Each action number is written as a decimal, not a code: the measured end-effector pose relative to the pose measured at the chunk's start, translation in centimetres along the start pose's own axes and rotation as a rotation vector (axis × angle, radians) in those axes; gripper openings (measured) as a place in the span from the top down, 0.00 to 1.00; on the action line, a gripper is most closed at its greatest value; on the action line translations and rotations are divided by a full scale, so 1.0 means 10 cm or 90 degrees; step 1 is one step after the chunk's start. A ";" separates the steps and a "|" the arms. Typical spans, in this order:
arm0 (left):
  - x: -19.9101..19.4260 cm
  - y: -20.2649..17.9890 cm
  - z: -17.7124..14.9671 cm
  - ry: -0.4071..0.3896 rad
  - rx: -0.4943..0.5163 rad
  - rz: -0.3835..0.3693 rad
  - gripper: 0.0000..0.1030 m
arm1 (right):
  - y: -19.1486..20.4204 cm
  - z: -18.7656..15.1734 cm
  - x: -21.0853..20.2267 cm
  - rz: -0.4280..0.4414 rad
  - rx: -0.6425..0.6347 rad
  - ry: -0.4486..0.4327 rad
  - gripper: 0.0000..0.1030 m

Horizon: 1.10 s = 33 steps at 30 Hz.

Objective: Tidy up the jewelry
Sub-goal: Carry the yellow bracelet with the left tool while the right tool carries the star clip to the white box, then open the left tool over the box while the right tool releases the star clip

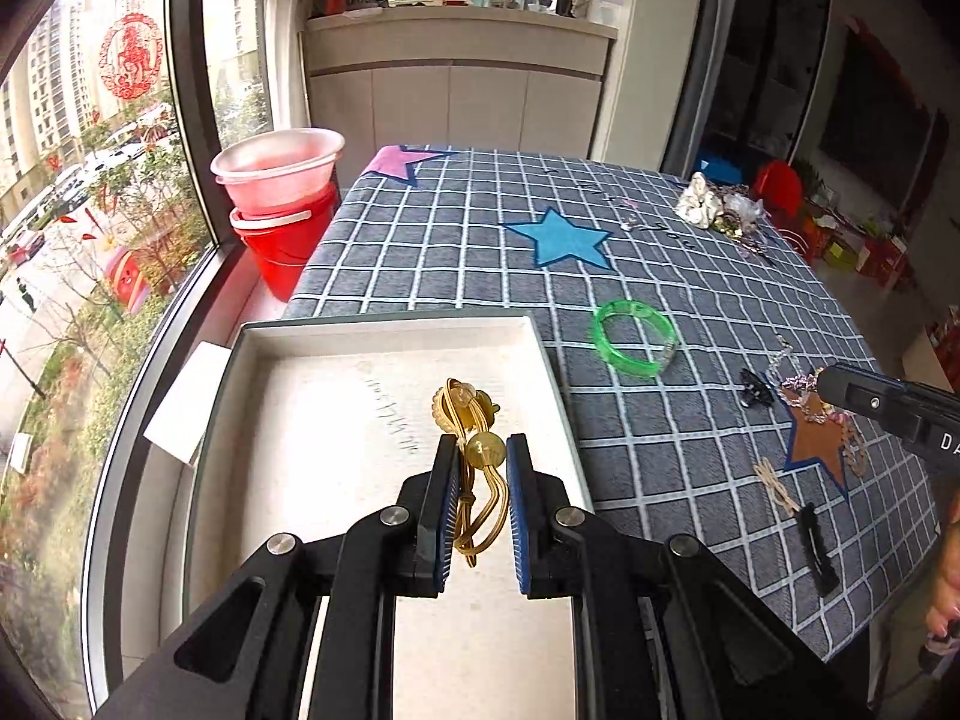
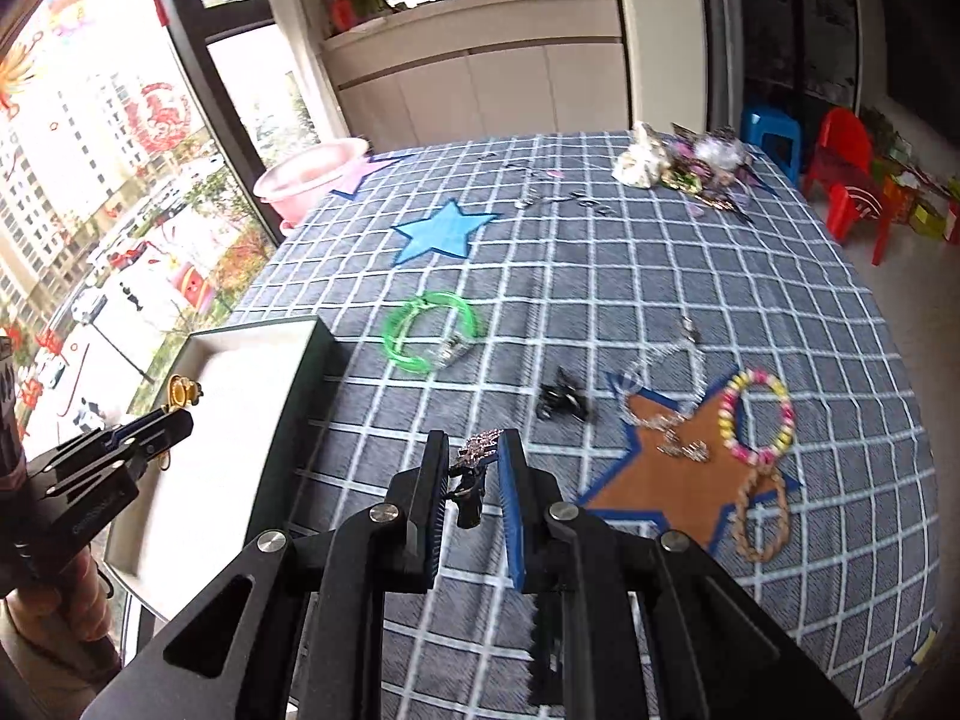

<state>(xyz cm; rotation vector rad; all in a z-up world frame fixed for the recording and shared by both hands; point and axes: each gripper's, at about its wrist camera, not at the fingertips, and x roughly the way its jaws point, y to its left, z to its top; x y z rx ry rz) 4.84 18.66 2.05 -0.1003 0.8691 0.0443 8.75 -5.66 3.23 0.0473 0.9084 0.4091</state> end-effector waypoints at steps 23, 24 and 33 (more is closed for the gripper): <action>0.78 0.52 -0.03 0.095 -0.037 0.097 0.78 | 1.40 0.38 1.59 0.130 -0.114 0.106 0.83; 0.79 0.52 -0.03 0.100 -0.037 0.100 0.78 | 1.39 0.36 1.62 0.129 -0.114 0.113 0.83; 0.78 0.51 -0.04 0.104 -0.033 0.115 0.77 | 1.36 0.31 1.77 0.130 -0.102 0.161 0.77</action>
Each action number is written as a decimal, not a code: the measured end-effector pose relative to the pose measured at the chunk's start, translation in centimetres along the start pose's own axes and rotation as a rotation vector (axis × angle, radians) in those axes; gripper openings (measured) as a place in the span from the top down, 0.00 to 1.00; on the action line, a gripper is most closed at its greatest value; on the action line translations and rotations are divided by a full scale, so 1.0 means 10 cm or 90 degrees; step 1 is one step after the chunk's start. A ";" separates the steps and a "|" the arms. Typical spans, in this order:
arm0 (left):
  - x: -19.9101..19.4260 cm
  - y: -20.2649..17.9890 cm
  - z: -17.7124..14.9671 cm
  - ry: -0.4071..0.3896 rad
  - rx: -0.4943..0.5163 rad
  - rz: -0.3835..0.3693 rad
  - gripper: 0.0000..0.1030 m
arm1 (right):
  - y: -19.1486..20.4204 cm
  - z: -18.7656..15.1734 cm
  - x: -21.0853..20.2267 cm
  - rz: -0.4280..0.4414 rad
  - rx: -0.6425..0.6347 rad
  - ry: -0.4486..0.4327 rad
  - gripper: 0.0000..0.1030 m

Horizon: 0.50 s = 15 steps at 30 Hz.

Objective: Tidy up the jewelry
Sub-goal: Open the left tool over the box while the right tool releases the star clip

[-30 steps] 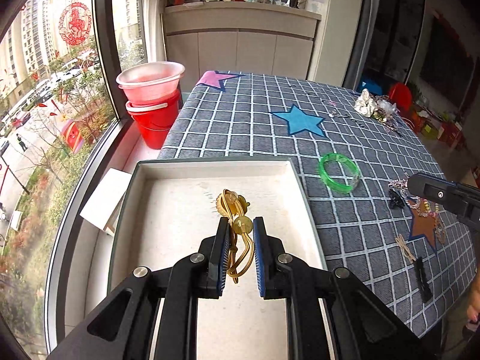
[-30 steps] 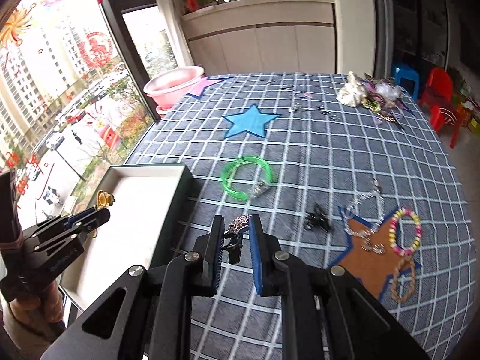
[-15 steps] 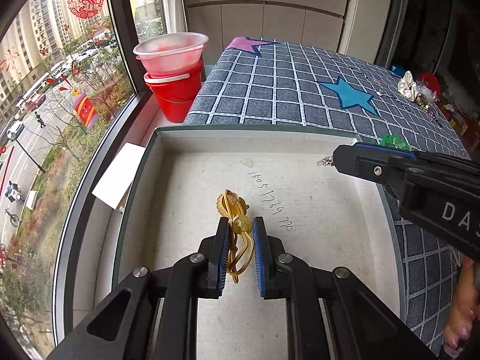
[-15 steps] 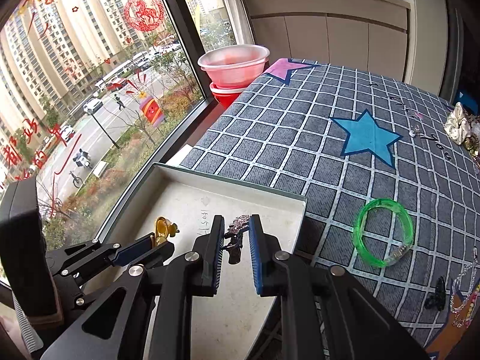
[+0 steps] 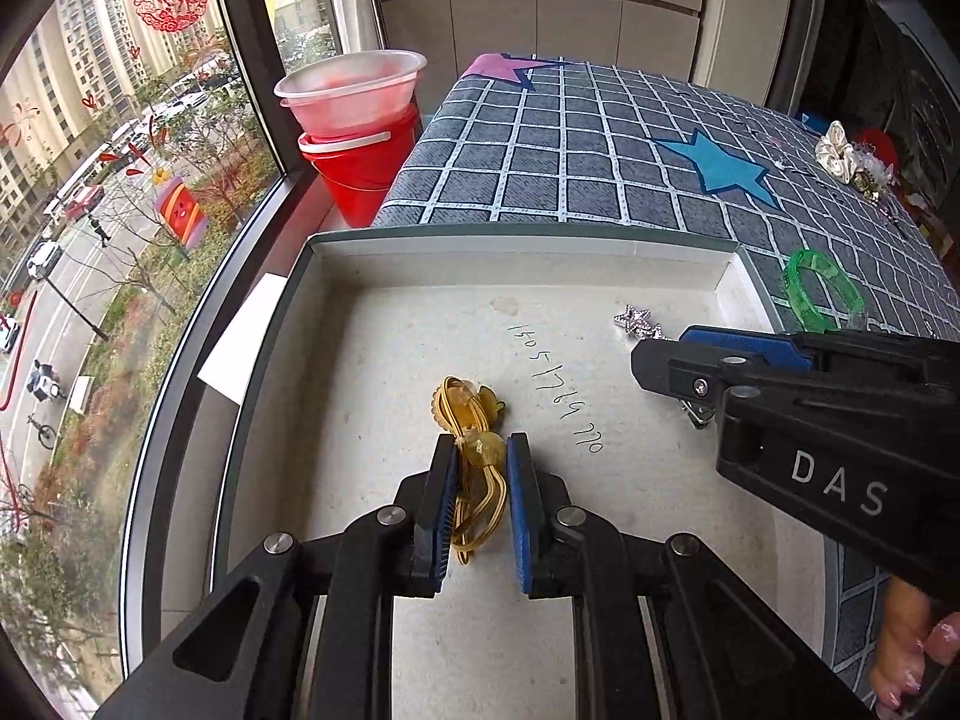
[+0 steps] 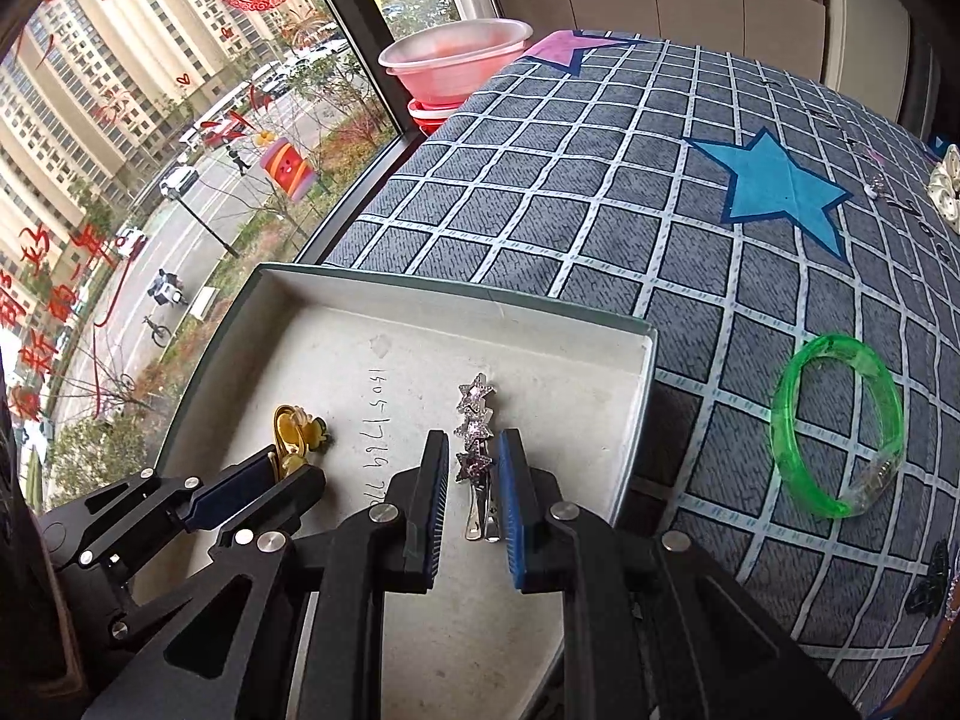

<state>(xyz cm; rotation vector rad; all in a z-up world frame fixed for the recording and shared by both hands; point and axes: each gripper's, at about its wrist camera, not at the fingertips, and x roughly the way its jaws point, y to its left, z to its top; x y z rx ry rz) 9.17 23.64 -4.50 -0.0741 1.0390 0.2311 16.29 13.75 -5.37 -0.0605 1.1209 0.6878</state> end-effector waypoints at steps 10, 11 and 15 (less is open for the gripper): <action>-0.17 -0.06 -0.02 -0.017 0.008 0.022 0.77 | -0.04 0.06 -0.48 0.008 0.029 -0.073 0.33; -0.20 -0.08 -0.02 -0.026 0.012 0.026 0.77 | -0.06 0.04 -0.56 0.004 0.031 -0.081 0.29; -0.26 -0.07 -0.03 -0.040 0.008 0.034 0.00 | -0.19 -0.09 -0.81 0.001 0.050 -0.100 0.29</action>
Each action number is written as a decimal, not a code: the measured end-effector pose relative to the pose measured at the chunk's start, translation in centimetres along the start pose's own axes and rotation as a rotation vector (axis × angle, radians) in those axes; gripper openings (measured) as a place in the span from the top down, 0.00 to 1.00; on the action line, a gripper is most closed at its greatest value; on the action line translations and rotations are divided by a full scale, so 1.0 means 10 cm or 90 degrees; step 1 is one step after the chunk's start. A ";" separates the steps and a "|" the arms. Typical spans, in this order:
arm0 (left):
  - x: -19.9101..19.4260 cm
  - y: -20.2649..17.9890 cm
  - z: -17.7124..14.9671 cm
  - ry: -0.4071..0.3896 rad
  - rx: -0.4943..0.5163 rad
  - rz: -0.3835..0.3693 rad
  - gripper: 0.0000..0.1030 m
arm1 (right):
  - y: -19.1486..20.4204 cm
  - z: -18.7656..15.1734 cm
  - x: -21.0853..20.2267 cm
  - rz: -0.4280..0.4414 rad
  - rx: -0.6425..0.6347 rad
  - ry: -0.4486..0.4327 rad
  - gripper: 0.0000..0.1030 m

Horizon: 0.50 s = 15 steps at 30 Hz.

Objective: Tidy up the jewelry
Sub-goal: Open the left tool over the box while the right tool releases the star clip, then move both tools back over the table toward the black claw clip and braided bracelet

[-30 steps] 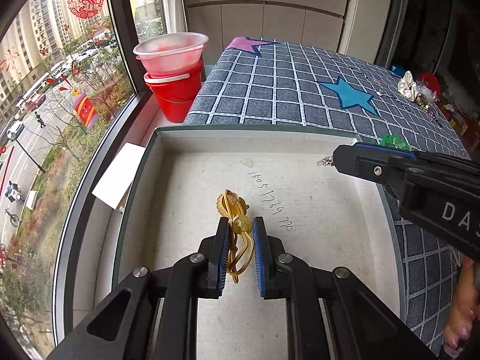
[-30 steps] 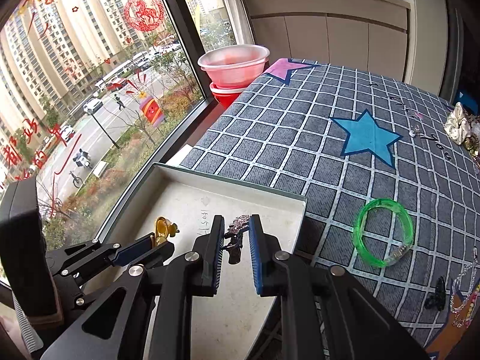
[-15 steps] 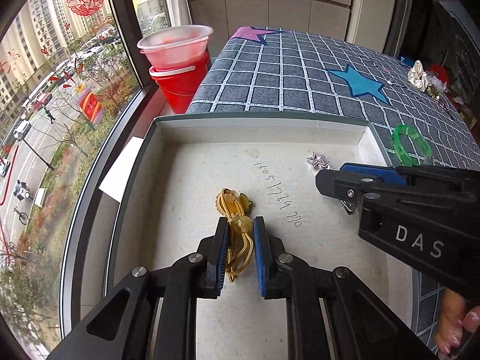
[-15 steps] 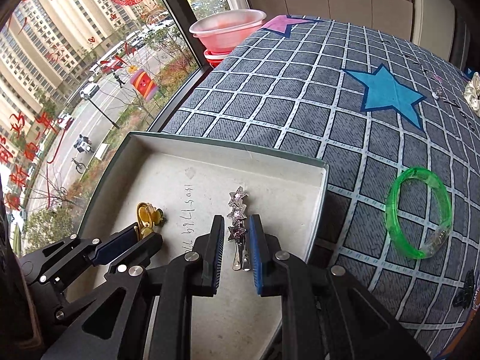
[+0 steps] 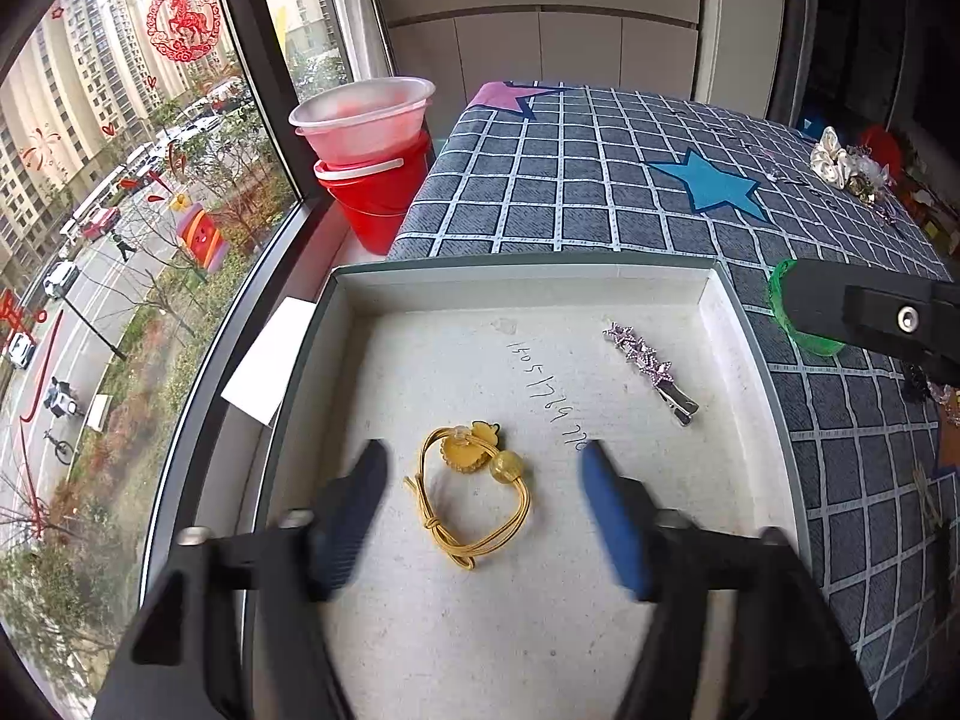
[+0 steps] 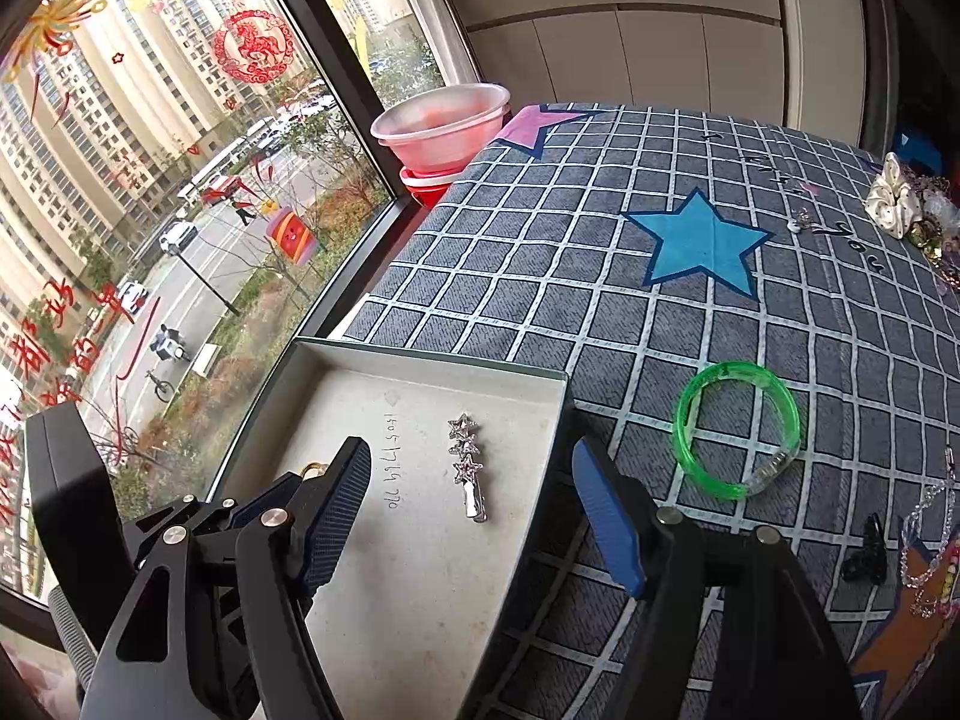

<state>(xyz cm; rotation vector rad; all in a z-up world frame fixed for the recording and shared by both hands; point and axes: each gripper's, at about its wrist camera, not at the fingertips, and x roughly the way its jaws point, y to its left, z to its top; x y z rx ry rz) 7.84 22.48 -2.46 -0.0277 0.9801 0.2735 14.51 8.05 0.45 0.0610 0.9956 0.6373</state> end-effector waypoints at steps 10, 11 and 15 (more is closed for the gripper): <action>-0.20 -0.18 -0.01 -0.054 0.027 0.004 0.00 | -0.58 -0.34 -0.54 -0.027 0.090 -0.036 0.21; -0.23 -0.23 -0.01 -0.057 0.034 -0.002 0.00 | -0.65 -0.39 -0.59 -0.031 0.101 -0.037 0.21; -0.38 -0.45 0.01 -0.059 0.057 -0.034 0.00 | -0.97 -0.63 -0.77 -0.055 0.146 -0.034 0.21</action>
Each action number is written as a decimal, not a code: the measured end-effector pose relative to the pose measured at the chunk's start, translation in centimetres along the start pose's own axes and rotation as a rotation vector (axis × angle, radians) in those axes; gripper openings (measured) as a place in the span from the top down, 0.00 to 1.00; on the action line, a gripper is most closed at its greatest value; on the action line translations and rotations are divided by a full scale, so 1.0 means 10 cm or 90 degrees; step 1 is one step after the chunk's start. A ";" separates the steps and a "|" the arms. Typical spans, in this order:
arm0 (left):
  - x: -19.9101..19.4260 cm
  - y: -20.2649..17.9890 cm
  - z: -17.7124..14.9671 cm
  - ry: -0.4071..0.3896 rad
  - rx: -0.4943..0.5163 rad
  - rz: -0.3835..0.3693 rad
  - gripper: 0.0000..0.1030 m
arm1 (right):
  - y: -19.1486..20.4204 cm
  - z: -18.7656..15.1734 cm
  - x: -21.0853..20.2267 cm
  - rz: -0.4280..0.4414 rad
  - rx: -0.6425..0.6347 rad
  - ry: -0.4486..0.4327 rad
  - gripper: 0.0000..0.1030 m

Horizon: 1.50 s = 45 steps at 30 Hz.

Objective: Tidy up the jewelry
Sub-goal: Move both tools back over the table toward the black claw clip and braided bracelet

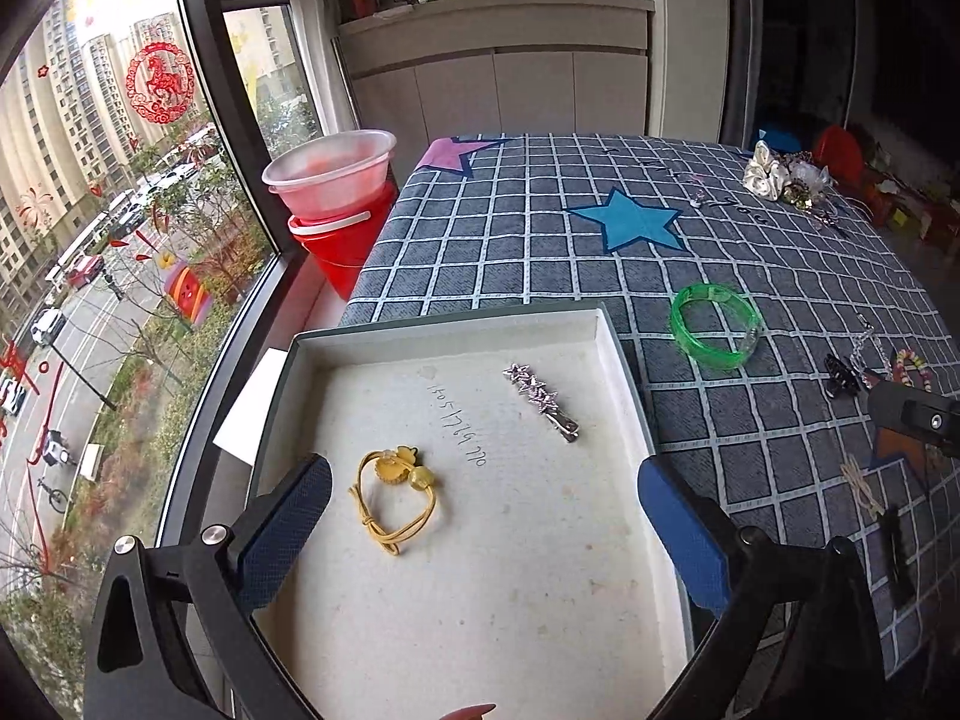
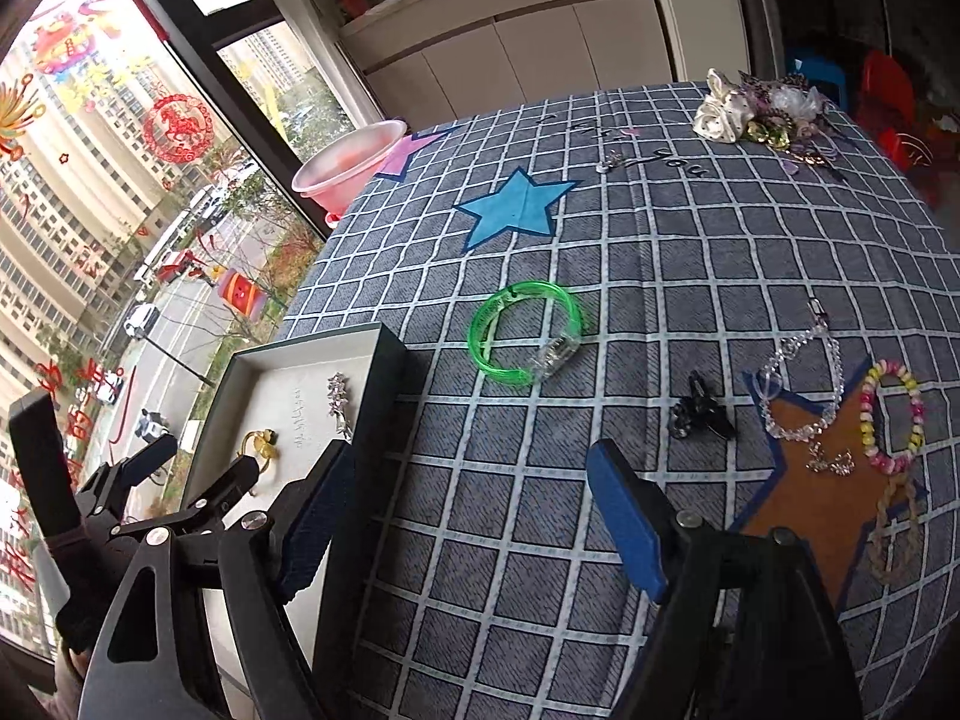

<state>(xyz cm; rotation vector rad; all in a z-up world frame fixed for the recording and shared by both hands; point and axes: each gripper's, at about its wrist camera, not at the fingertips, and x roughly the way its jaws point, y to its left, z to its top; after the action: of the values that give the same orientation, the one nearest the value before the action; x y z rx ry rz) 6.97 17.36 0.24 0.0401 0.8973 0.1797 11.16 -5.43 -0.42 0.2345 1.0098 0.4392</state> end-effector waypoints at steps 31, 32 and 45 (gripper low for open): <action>0.34 -2.15 0.21 0.114 0.107 -0.132 0.00 | -1.75 -0.76 -0.64 -0.232 0.129 -0.026 0.21; 0.37 -2.17 0.22 0.112 0.107 -0.132 0.00 | -1.75 -0.74 -0.61 -0.235 0.125 -0.025 0.21; 0.75 -2.34 0.34 0.114 0.103 -0.116 0.00 | -1.65 -0.56 -0.34 -0.305 0.039 -0.019 0.21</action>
<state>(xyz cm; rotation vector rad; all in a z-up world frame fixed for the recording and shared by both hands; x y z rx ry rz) 17.47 -4.18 -6.02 0.0929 1.0871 -0.0612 8.89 -21.73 -7.06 0.0485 1.0134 -0.0311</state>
